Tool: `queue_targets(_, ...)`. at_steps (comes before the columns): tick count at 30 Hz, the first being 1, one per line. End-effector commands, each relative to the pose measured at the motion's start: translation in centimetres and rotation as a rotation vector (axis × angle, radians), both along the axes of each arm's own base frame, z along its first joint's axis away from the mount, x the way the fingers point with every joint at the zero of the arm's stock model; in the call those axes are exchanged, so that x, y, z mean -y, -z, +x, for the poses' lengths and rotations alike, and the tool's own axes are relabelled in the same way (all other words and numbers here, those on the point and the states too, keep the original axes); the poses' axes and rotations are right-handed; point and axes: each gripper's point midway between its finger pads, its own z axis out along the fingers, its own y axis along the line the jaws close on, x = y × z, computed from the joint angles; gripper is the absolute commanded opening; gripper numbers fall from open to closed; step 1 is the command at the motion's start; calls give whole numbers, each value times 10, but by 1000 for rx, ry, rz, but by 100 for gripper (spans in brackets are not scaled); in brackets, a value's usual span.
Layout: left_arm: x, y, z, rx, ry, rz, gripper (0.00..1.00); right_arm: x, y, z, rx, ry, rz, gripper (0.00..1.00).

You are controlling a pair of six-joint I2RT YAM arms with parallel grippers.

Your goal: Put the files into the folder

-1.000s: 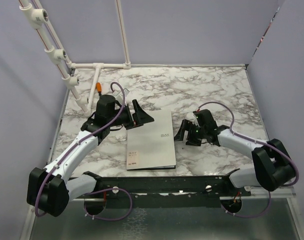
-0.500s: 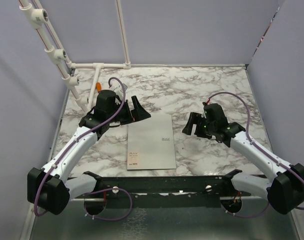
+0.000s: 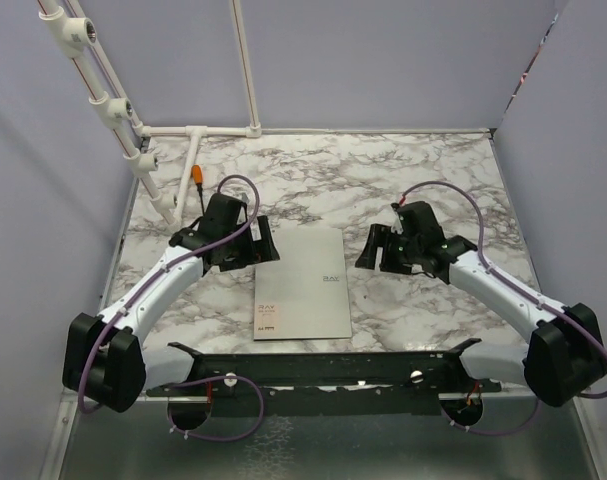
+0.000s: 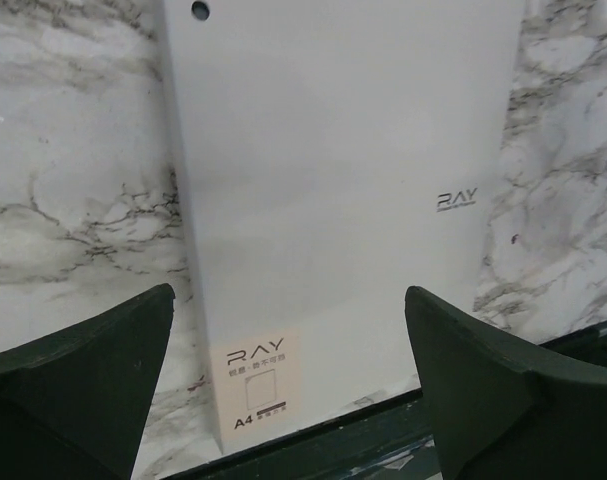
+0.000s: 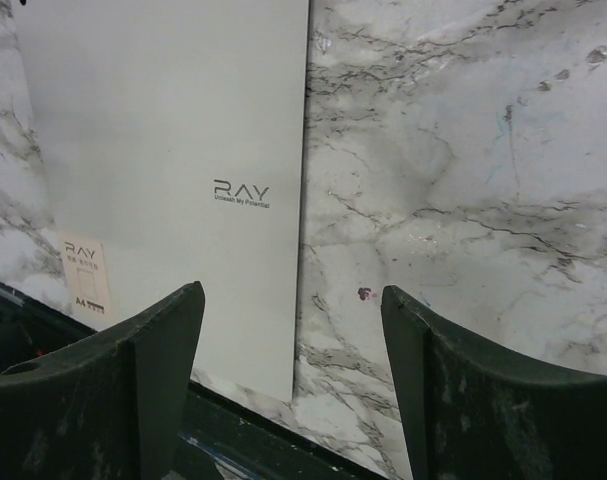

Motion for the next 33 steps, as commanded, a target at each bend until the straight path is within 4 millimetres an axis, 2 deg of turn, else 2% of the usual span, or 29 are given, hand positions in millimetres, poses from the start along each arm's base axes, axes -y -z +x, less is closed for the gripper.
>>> queue_targets(1,-16,35,-16,-93,-28,84,99,-28,-1,4,-24,-58,89,75)
queue_targets(8,-13,67,-29,-168,-29,68,99,-50,24,1,-97,-78,158,75)
queue_targets(14,-6,83,-34,-201,-18,29,99,-55,50,-4,-160,-63,182,74)
queue_targets(22,8,92,-37,-225,-2,-25,99,-54,77,-9,-215,-34,182,74)
queue_targets(33,30,92,-32,-226,28,-66,99,-54,91,-8,-255,5,175,75)
